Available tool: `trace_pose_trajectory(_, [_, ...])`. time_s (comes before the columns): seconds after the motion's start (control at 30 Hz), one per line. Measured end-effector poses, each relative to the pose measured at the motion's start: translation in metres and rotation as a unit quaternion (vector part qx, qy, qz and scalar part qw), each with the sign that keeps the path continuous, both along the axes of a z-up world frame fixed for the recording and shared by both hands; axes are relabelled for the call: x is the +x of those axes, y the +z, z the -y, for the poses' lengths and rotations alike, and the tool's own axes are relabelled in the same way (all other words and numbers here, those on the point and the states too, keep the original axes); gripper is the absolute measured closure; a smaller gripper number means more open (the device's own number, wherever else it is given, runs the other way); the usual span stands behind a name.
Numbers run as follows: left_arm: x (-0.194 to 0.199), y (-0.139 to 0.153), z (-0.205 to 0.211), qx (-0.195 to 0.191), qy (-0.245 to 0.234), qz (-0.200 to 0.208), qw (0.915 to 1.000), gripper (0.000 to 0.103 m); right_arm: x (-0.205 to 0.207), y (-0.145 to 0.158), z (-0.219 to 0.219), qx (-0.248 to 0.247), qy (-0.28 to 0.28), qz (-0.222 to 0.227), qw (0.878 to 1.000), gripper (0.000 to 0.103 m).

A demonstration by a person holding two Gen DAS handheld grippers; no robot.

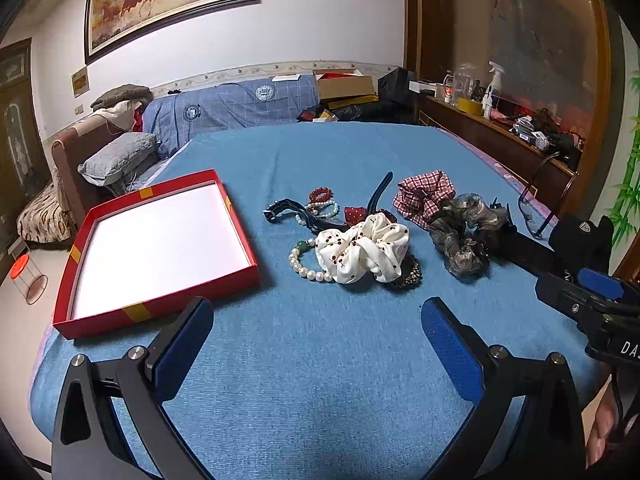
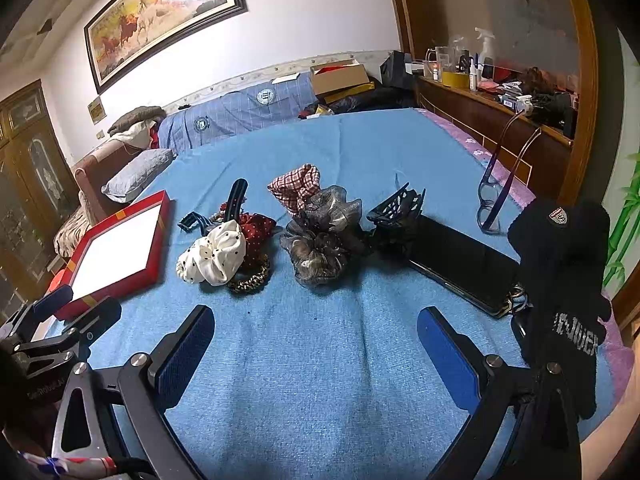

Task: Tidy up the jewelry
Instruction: 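Move left tool toward white cherry scrunchie while right tool approaches gray sheer scrunchie, then close left tool on white cherry scrunchie while right tool closes on gray sheer scrunchie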

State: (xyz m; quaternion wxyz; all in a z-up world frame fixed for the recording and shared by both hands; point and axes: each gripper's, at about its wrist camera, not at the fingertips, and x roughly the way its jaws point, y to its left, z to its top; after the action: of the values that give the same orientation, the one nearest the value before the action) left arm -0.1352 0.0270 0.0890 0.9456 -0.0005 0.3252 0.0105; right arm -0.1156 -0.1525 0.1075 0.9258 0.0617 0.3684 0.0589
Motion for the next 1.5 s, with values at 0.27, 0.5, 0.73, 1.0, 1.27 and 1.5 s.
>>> trace_pose_trajectory(0.27, [0.006,-0.008,-0.006,-0.007,0.004,-0.01,0.9999,0.0,0.007,-0.005,0.005,0.009,-0.007,-0.011,1.0,0.0])
trace_pose_trajectory(0.5, [0.013,-0.015,-0.011,-0.015,-0.004,-0.018,0.9997,0.0,0.014,-0.01,0.014,0.013,-0.013,-0.015,1.0,0.0])
trace_pose_trajectory(0.73, [0.028,-0.021,-0.02,-0.048,-0.03,-0.029,0.998,0.0,0.048,-0.017,0.017,0.053,0.012,-0.027,0.998,0.0])
trace_pose_trajectory(1.0, [0.037,-0.026,-0.024,-0.05,-0.04,-0.025,0.9976,0.0,0.096,-0.039,0.015,0.09,0.005,-0.073,0.993,0.002])
trace_pose_trajectory(1.27, [0.067,-0.03,-0.016,-0.066,-0.058,-0.044,0.9952,0.0,0.122,-0.047,0.008,0.076,-0.003,-0.083,0.994,0.006])
trace_pose_trajectory(1.5, [0.098,-0.034,-0.003,-0.049,-0.066,-0.055,0.9951,0.0,0.142,-0.065,0.004,0.073,0.005,-0.101,0.992,0.078])
